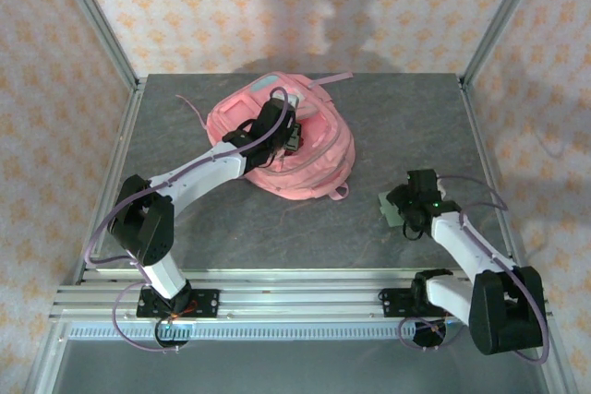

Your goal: Pack books, pencil case, and school supplies into a backpack

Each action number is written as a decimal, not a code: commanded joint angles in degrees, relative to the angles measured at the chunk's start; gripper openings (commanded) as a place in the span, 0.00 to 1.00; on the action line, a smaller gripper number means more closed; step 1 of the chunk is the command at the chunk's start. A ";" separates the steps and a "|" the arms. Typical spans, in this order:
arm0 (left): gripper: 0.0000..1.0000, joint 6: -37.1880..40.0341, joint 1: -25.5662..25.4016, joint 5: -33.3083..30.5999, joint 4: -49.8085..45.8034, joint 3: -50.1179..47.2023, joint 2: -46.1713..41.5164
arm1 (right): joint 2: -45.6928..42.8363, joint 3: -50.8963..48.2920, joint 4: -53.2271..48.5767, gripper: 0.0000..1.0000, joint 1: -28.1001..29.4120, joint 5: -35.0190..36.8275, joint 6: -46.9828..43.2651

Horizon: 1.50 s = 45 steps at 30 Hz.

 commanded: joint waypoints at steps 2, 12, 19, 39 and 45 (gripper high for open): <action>0.00 -1.39 0.91 -0.30 3.44 -0.28 -2.05 | -0.28 0.69 8.44 0.62 3.19 -8.91 -0.36; 0.00 -1.66 0.95 -0.02 3.38 -0.29 -2.07 | -3.10 2.66 -0.12 0.66 2.05 0.75 -1.12; 0.00 -1.84 0.95 0.50 3.44 -0.20 -1.86 | -2.27 -1.10 1.08 0.64 0.36 0.63 -2.18; 0.00 -2.02 0.95 0.41 3.32 -0.38 -2.00 | 1.45 -5.35 10.19 0.03 0.44 -7.79 -1.84; 0.00 -1.84 0.95 0.26 3.09 -0.11 -2.02 | -4.67 -0.88 5.74 0.00 0.35 -6.55 -2.17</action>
